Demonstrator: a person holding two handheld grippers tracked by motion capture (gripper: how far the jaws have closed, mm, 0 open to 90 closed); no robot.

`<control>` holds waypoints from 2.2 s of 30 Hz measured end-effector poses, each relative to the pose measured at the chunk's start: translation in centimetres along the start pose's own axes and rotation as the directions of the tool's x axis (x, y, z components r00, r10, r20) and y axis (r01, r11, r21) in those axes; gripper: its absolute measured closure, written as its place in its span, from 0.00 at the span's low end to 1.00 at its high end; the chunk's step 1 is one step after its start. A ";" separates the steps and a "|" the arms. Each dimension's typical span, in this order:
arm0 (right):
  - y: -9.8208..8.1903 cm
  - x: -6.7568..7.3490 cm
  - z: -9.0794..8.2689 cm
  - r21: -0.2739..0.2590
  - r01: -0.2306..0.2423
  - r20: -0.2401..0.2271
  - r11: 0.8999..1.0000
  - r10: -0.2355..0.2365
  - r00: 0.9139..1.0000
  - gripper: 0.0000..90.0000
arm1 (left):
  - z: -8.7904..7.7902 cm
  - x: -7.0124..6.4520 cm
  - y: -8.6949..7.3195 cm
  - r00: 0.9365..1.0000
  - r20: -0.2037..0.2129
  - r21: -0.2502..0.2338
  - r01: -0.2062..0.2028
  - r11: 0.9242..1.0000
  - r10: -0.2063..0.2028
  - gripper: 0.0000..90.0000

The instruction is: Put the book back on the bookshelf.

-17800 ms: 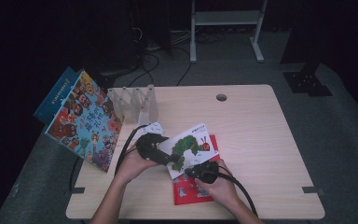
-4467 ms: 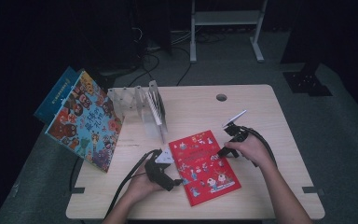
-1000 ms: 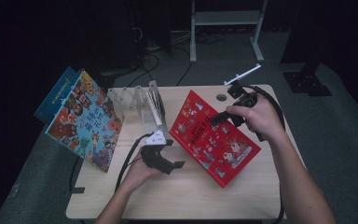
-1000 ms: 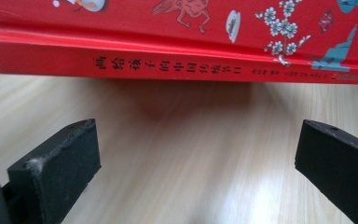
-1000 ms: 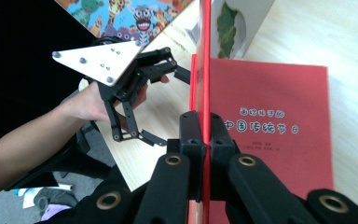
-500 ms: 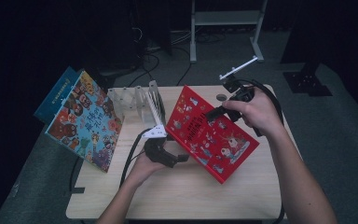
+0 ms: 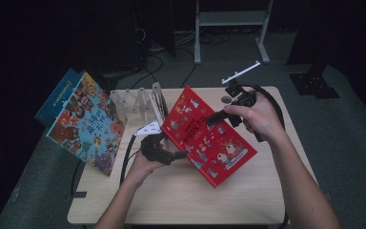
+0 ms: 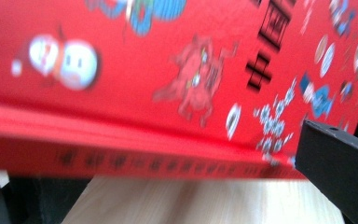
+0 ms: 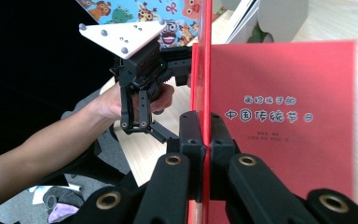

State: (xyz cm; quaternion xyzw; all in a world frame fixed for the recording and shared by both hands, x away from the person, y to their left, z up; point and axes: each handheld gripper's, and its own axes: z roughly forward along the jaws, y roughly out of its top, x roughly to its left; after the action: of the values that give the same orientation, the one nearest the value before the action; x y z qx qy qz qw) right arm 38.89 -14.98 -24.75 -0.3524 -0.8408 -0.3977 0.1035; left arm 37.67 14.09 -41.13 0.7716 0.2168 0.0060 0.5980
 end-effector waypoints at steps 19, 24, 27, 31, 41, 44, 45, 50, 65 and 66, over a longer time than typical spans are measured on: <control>-3.8 -2.0 0.3 -0.215 0.038 -0.138 0.976 -0.069 0.988 0.97 | -2.0 -0.1 2.3 0.998 0.006 -0.121 -0.055 0.991 0.056 0.17; -4.9 -2.2 0.7 -0.273 0.071 -0.167 0.959 -0.120 0.979 0.97 | -2.5 0.0 2.7 0.998 0.024 -0.140 -0.061 0.988 0.065 0.24; -5.5 -2.5 0.9 -0.310 0.079 -0.180 0.947 -0.140 0.974 0.97 | -2.8 0.0 3.0 0.997 0.036 -0.156 -0.059 0.986 0.065 0.30; -6.4 -3.1 1.4 -0.356 0.085 -0.201 0.931 -0.165 0.966 0.97 | -3.2 -0.1 3.4 0.996 0.049 -0.165 -0.061 0.984 0.070 0.38; -8.2 -4.0 2.5 -0.400 0.138 -0.215 0.906 -0.239 0.947 0.95 | -3.8 0.0 3.7 0.990 0.128 -0.183 -0.038 0.982 0.062 0.60; -8.6 -4.3 2.8 -0.391 0.164 -0.211 0.906 -0.261 0.942 0.94 | -3.9 -0.1 4.1 0.988 0.131 -0.169 -0.057 0.984 0.080 0.64; -8.8 -4.4 2.9 -0.390 0.170 -0.207 0.905 -0.266 0.942 0.94 | -3.9 -0.1 4.2 0.988 0.132 -0.168 -0.057 0.984 0.080 0.65; -9.1 -4.7 3.6 -0.366 0.194 -0.191 0.910 -0.278 0.942 0.91 | -4.1 -0.3 4.6 0.984 0.149 -0.178 -0.067 0.982 0.094 0.72; -9.2 -5.4 5.3 -0.332 0.215 -0.170 0.918 -0.283 0.944 0.81 | -4.8 -1.2 5.5 0.980 0.146 -0.136 -0.115 0.984 0.134 0.84; -9.2 -5.5 5.4 -0.328 0.219 -0.163 0.919 -0.284 0.945 0.80 | -4.8 -1.3 5.6 0.981 0.139 -0.127 -0.119 0.985 0.137 0.84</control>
State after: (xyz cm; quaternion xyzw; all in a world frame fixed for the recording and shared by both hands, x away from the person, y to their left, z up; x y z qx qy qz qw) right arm 37.25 -17.78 -36.26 -0.2093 -0.7922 -0.5673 0.0827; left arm 36.99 17.01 -34.27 0.7455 0.1211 0.0003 0.6555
